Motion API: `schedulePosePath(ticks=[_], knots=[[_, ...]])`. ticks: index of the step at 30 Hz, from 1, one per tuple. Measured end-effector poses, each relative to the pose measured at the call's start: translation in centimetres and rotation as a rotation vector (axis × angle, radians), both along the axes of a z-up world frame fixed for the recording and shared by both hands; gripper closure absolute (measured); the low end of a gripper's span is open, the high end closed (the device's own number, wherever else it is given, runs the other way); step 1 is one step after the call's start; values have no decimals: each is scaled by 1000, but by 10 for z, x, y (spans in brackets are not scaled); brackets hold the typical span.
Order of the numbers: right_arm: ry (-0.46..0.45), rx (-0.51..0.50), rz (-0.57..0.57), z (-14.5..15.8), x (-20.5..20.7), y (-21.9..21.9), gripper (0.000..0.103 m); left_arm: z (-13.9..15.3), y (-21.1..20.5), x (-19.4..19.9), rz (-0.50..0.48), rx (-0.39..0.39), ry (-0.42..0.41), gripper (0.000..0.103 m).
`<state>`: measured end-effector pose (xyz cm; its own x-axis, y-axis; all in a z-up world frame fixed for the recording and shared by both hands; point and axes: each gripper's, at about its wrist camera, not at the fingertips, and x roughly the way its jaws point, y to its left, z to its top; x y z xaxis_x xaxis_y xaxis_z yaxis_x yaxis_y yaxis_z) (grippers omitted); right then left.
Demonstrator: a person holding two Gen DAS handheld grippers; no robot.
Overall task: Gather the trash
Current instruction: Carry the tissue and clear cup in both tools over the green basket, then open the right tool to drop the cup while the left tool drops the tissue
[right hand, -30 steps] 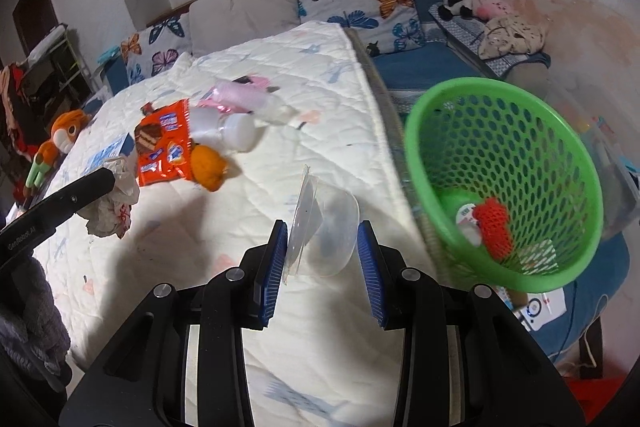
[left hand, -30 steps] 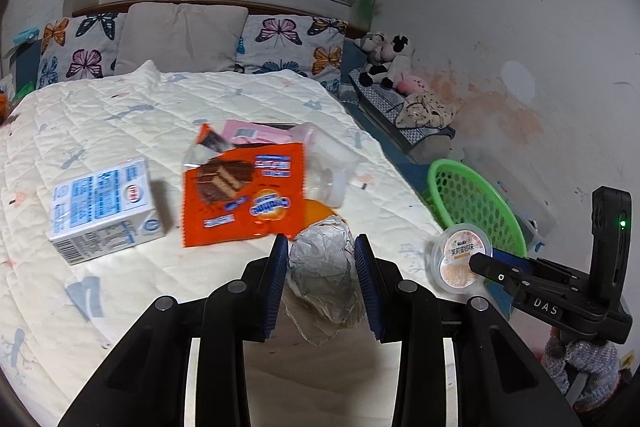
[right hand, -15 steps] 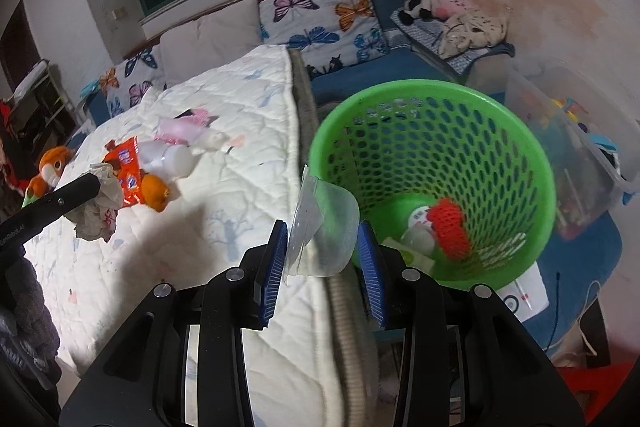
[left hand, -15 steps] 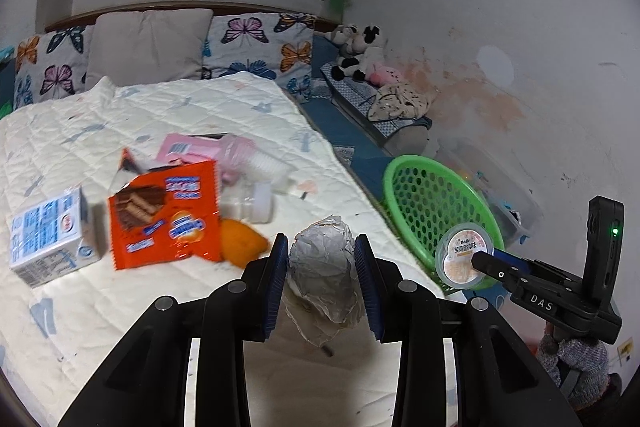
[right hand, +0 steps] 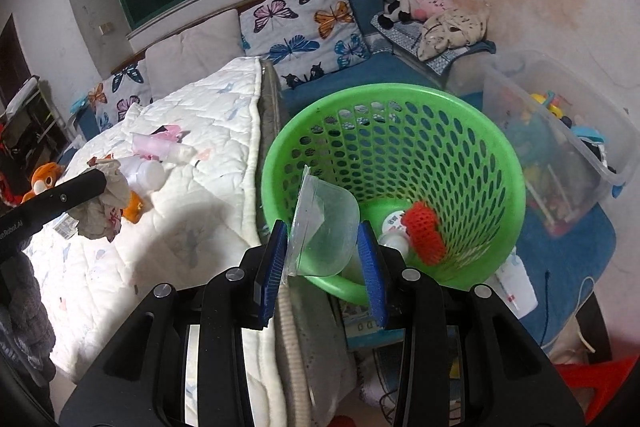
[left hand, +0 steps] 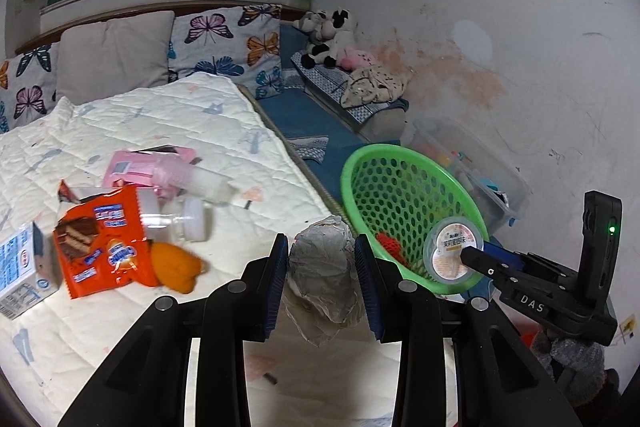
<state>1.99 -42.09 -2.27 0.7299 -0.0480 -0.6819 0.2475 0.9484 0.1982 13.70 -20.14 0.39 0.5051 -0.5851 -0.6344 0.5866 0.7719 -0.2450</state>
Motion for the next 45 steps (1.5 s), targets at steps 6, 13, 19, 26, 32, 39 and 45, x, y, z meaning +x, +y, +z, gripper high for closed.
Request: schedulePosePath(ticks=[6,13,19,26,32,39,45], knots=[[19,-13,-17,-6,8,-12,66,2,-20,4,-31,10,1,69],[38,-49,-55,-14,19,-30,65,4,-50,8,-81,24,6,69],[31,-43,-79,-17,15,-42,52,3,-80,14,-120,45,14,69],[21,-29,-104,-17,-3,-52,41,-3,-112,23,-163,66,21,69],[10,-1,-111,-16,-14,-55,37,-18,-136,28,-185,80,59,68],[8,17,-106,-19,-21,-54,37,-31,-151,30,-202,90,88,64],[11,25,-97,-22,-23,-49,36,-32,-151,28,-205,73,85,51]])
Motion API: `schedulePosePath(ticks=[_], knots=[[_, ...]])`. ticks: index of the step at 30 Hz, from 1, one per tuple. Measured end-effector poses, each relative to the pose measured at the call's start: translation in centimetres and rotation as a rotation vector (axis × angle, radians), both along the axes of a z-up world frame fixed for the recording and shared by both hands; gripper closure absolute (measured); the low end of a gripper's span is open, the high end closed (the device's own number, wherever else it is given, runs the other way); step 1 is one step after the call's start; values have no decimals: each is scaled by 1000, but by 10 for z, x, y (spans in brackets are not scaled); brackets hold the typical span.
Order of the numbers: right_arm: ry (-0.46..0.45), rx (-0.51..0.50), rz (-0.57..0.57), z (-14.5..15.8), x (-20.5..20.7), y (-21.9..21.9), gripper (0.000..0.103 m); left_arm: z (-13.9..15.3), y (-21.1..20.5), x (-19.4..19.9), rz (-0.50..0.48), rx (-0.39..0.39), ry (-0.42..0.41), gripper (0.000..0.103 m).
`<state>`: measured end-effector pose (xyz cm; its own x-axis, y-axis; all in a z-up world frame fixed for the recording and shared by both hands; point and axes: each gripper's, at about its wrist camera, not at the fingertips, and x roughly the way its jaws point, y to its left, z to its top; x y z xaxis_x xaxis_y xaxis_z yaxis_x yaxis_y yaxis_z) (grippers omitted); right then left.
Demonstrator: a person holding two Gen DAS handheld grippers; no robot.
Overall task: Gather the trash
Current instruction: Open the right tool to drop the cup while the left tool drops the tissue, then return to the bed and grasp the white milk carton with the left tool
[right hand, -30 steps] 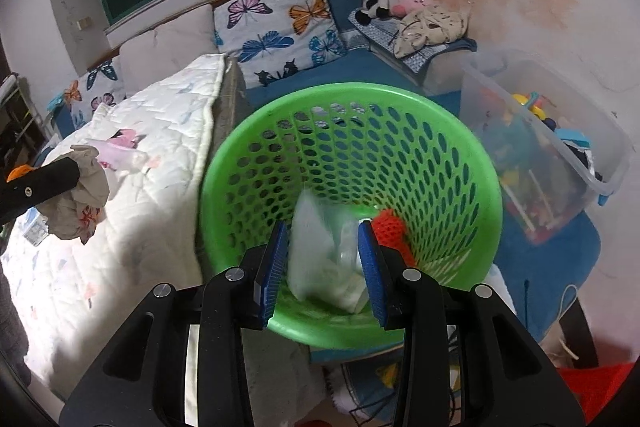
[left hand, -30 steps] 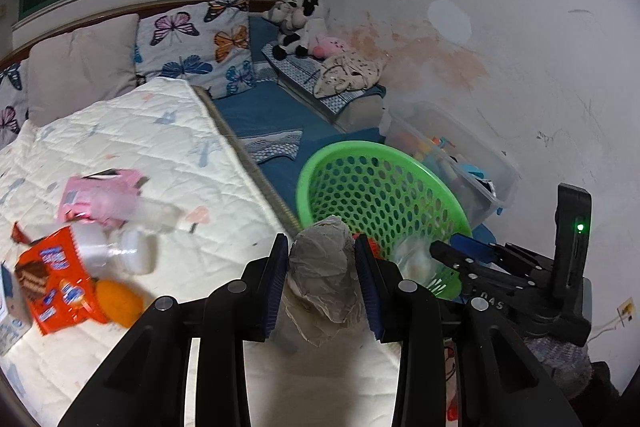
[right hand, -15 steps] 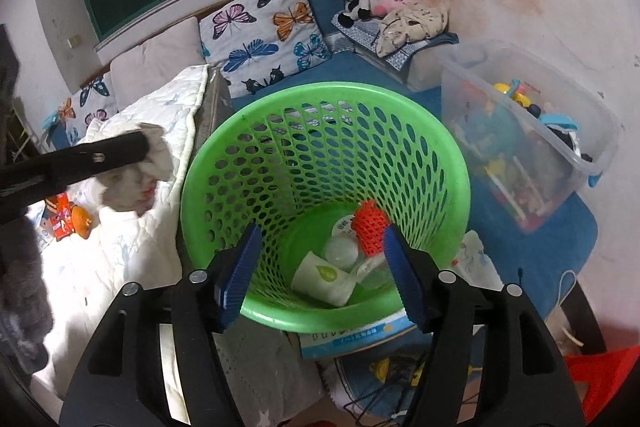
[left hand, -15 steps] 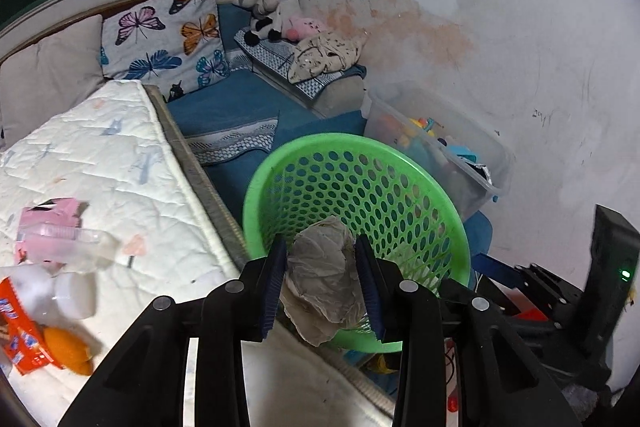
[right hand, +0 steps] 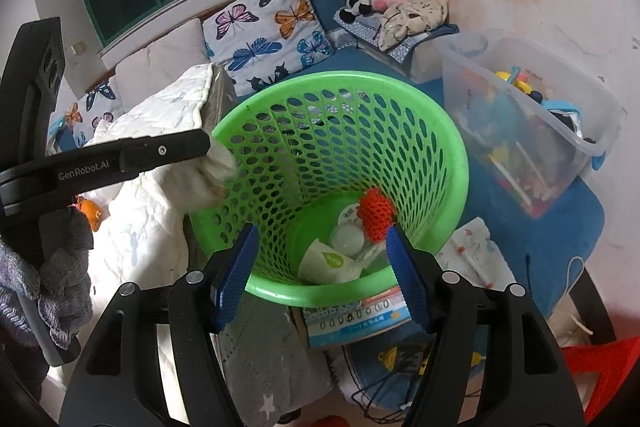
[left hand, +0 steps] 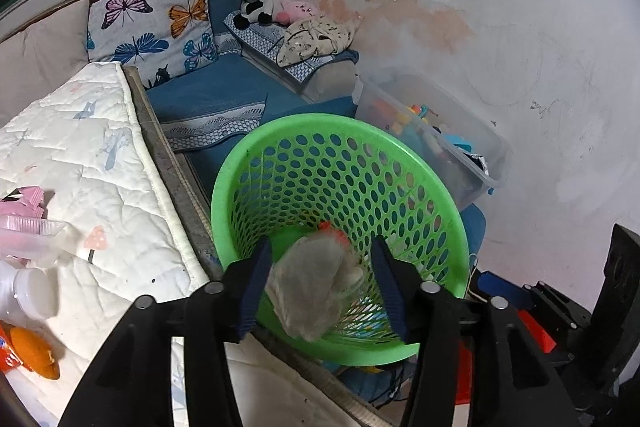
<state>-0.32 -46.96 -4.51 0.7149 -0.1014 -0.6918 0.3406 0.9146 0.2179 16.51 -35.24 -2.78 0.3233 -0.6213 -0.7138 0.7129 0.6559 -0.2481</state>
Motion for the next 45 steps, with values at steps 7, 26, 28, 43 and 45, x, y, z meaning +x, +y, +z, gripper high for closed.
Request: schedulePosePath(ticks=[7,26,28,43,45], knots=[[-15,-11,18,6,-1,9,33,5,14,-1,14,-20,-3,50],[-53,-22,158,24,26,71,24,13,154,-10,253,2,-62,50],[-53,-21,179,25,30,79,24,12,173,-10,281,17,-76,50],[-44,-31,345,33,66,152,23,9,312,13,358,207,-184,36],[-37,-31,360,34,70,162,23,8,323,18,334,240,-200,31]])
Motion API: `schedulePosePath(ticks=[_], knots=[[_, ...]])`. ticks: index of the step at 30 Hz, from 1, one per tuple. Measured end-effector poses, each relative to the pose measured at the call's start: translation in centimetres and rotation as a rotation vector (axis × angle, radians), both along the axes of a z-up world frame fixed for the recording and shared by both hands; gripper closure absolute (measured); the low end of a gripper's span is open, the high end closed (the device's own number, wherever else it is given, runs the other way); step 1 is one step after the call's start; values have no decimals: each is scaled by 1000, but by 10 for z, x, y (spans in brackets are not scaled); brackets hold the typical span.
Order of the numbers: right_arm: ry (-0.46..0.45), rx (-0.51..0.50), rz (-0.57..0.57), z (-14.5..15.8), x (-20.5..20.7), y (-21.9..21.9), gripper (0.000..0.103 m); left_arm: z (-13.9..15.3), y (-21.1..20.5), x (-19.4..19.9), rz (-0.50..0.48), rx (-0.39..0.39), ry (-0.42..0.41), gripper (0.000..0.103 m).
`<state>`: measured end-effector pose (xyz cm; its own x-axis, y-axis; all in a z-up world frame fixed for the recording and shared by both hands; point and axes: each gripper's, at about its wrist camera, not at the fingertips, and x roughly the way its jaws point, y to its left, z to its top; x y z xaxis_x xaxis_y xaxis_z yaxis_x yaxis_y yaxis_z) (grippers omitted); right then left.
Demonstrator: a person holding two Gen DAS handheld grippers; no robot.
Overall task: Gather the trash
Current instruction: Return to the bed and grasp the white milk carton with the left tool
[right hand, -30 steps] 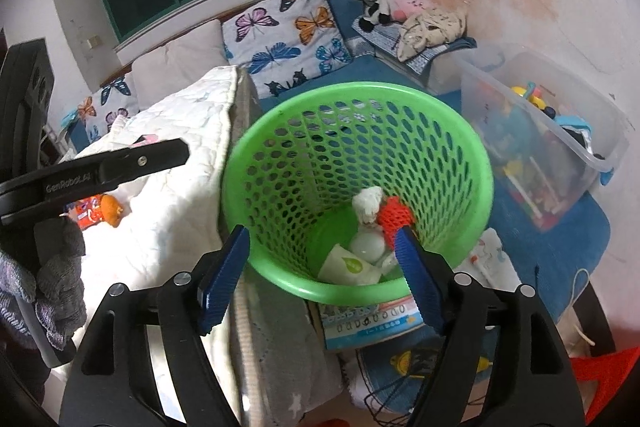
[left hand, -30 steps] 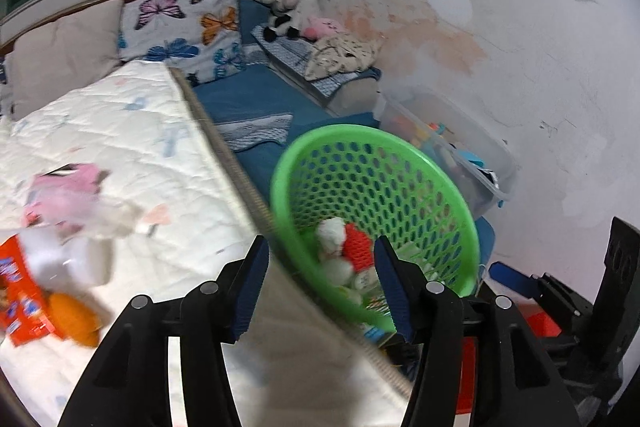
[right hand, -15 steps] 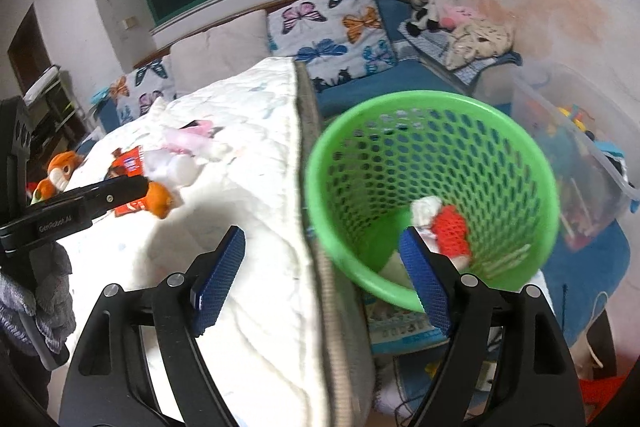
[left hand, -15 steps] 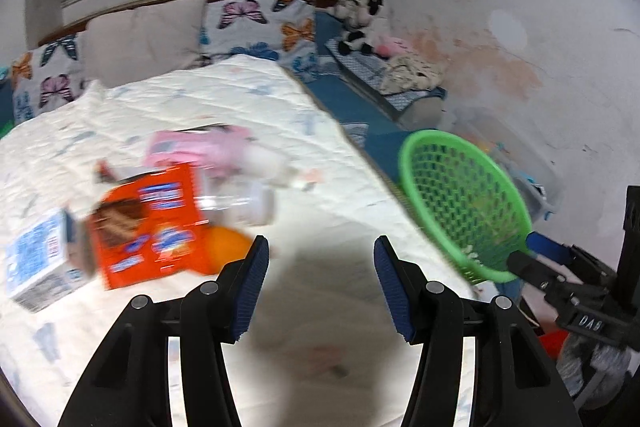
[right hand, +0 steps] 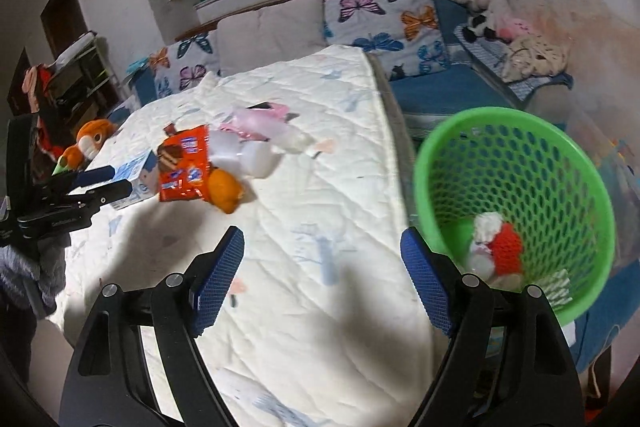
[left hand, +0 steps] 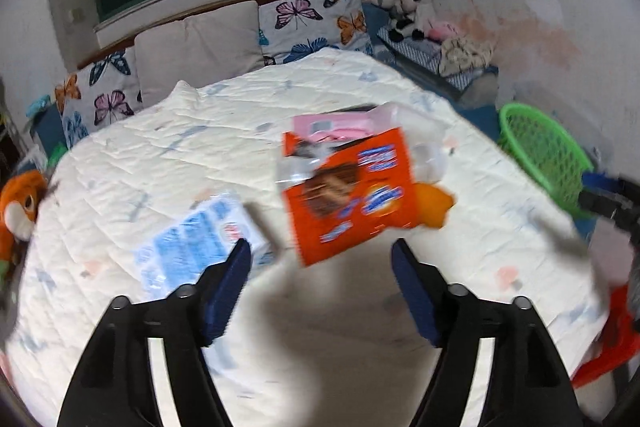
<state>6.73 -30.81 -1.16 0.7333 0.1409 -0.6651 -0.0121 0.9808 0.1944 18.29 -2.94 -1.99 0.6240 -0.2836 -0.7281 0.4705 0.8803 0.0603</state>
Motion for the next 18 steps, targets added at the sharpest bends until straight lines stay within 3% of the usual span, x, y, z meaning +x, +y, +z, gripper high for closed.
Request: schedulePosePath(ticks=[2,10,18], knots=[[3,-2,12,1,4,8,23,-2,11,7,-31,57,-6,30],[25,-9,46,4,20,34,23,-4,42,43,-151,141,15,24],[45,-11,81,6,34,56,22,-14,50,73,-294,148,77,22]])
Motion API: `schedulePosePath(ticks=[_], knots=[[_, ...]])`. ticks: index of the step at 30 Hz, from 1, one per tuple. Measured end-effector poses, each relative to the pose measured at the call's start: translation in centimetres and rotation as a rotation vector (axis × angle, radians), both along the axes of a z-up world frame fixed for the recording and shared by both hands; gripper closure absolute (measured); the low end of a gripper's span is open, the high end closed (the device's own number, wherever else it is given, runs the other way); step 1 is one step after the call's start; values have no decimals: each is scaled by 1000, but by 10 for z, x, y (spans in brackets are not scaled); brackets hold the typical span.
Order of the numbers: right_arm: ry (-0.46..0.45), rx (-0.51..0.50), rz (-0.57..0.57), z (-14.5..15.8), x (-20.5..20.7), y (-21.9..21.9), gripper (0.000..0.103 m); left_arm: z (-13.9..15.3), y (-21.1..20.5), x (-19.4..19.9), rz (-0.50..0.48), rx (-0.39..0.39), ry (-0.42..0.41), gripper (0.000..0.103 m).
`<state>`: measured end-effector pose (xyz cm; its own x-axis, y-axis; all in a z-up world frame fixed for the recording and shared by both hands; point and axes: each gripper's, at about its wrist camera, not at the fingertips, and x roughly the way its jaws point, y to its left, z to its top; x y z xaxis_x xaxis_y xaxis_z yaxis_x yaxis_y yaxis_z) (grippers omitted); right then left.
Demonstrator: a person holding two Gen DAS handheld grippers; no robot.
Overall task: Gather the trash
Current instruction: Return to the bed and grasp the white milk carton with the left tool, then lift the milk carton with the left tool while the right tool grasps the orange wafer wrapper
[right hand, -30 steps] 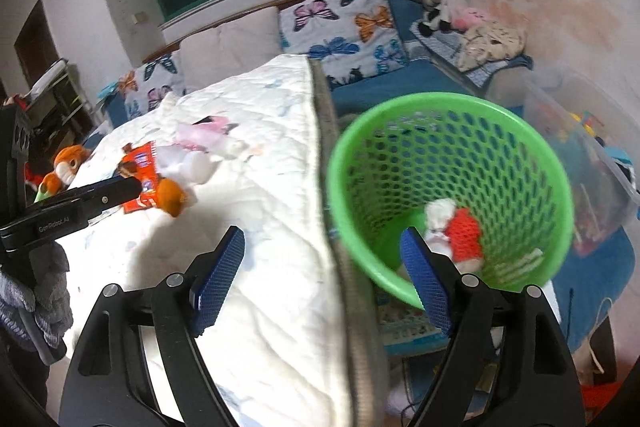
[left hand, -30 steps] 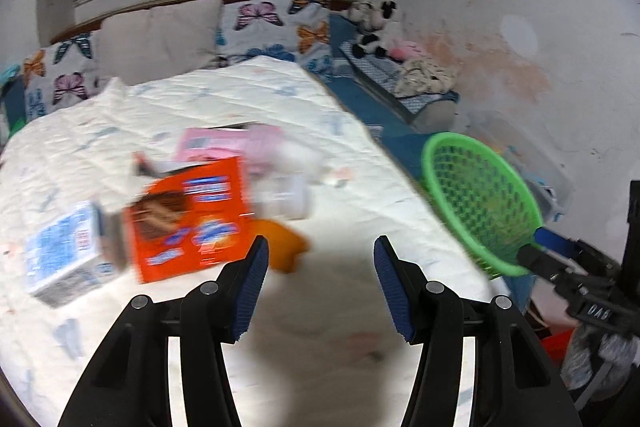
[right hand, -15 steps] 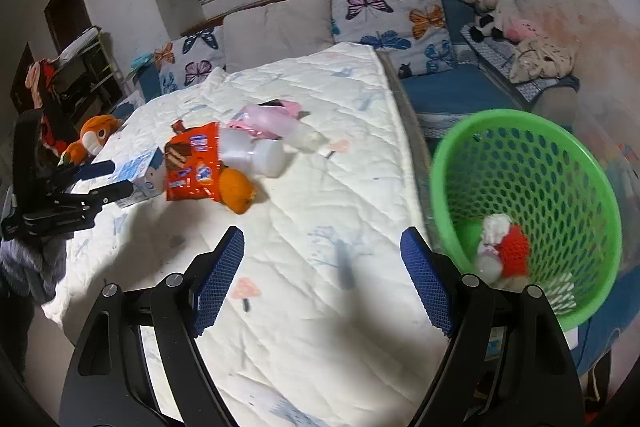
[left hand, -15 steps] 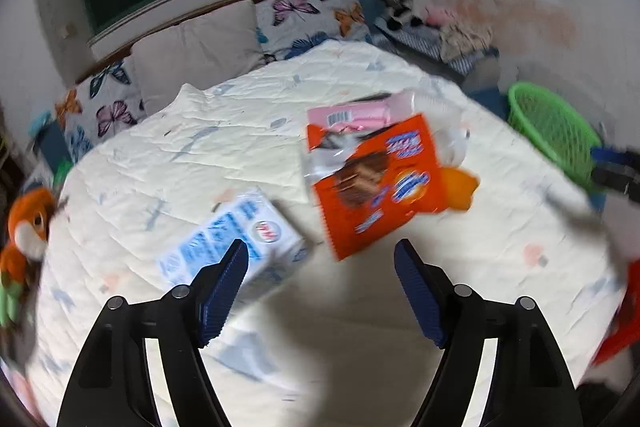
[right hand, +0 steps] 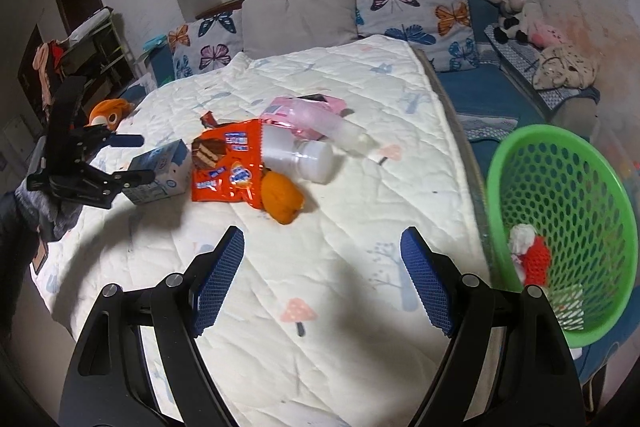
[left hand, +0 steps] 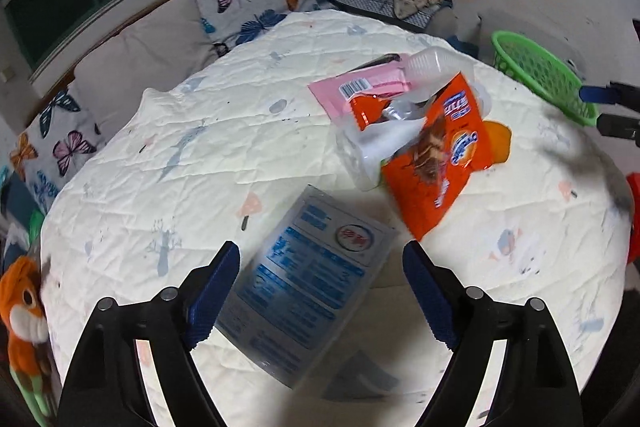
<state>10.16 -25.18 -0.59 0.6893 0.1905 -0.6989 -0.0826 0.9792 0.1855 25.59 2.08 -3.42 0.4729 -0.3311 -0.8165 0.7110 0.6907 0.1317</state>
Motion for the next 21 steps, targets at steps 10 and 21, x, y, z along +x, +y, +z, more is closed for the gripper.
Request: schedulePosePath(ticks=[10,21], knots=[[22,0,48,-3,18,27,22,-17,-5,13,-98,26,55,22],[25,7,109,-6,38,58,20,-26,-9,14,-99,21,46,22]])
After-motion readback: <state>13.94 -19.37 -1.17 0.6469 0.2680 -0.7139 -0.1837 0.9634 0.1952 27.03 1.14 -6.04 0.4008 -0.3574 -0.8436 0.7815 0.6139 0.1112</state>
